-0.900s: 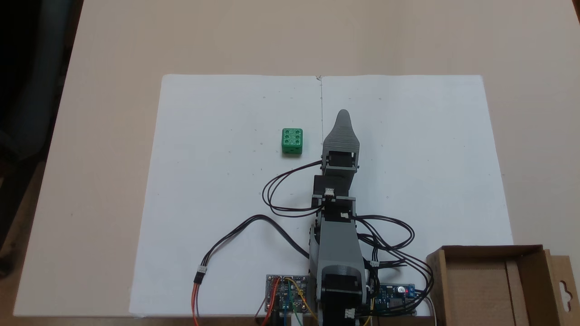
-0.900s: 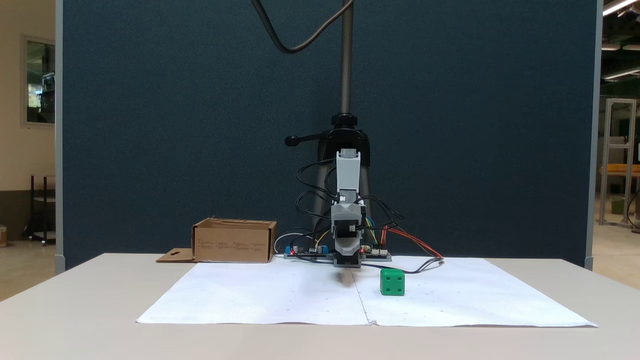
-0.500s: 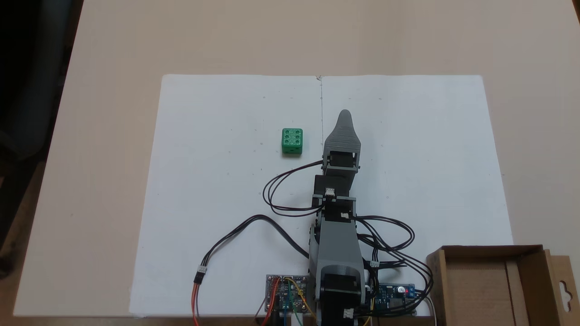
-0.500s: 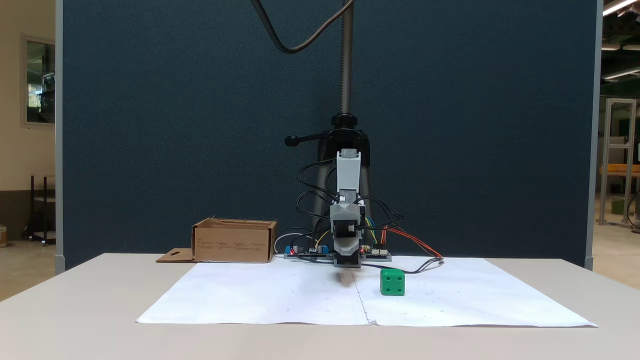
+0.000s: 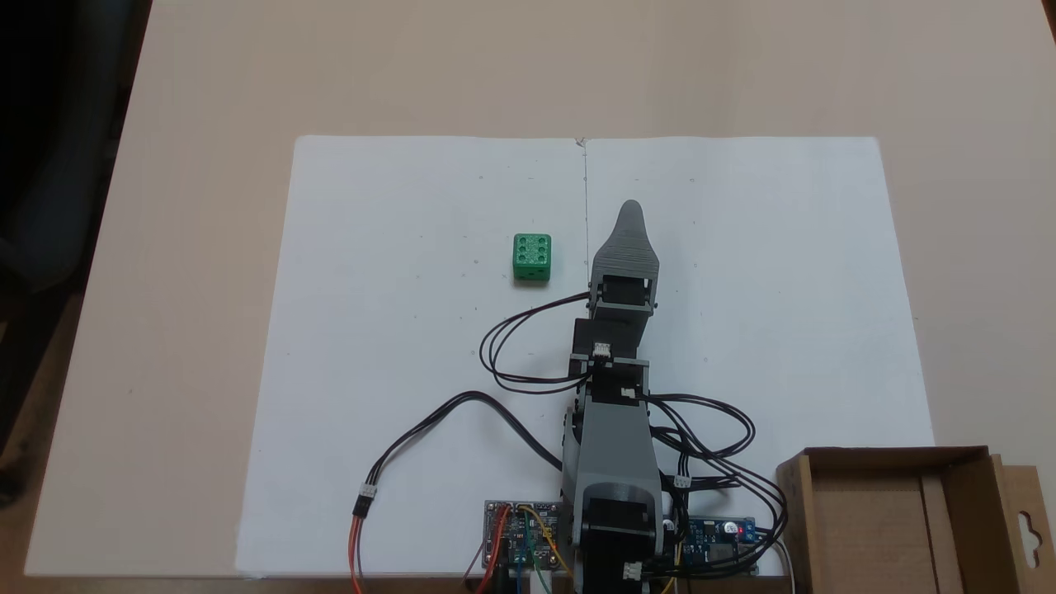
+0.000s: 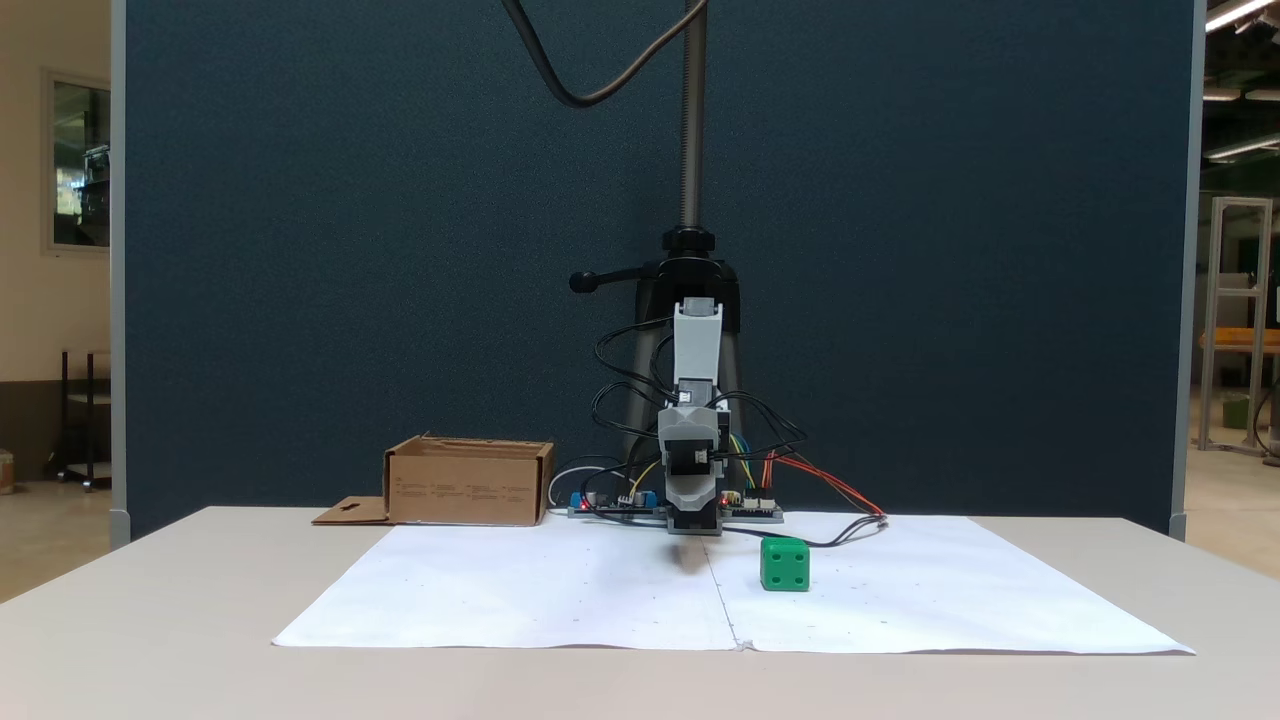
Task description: Grasp a green dice and put it in the bin.
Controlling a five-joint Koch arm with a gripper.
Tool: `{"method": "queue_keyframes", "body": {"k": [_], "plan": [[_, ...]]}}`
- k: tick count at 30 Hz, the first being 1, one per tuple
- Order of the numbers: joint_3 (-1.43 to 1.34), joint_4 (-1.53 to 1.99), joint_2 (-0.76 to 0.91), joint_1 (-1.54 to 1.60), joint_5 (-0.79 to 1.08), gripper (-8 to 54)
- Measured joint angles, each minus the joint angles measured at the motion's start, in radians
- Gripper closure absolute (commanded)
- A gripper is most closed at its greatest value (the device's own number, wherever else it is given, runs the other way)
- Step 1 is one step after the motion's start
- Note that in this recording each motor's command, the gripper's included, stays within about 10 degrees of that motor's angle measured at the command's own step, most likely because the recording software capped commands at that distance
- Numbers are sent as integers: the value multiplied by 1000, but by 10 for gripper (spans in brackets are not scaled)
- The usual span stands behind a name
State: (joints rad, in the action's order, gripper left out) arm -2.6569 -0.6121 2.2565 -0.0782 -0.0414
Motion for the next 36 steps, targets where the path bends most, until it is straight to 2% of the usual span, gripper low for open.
{"method": "queue_keyframes", "body": {"k": [4,6,11,14,19,25,28,32,36], "plan": [[0,0,0,23,0,22],[0,0,0,23,0,51],[8,0,0,23,0,50],[106,15,0,29,9,50],[353,370,-15,34,20,50],[526,733,-43,34,21,46],[689,939,-89,34,21,45],[927,1206,-256,52,21,37],[1111,1431,-259,74,20,37]]}}
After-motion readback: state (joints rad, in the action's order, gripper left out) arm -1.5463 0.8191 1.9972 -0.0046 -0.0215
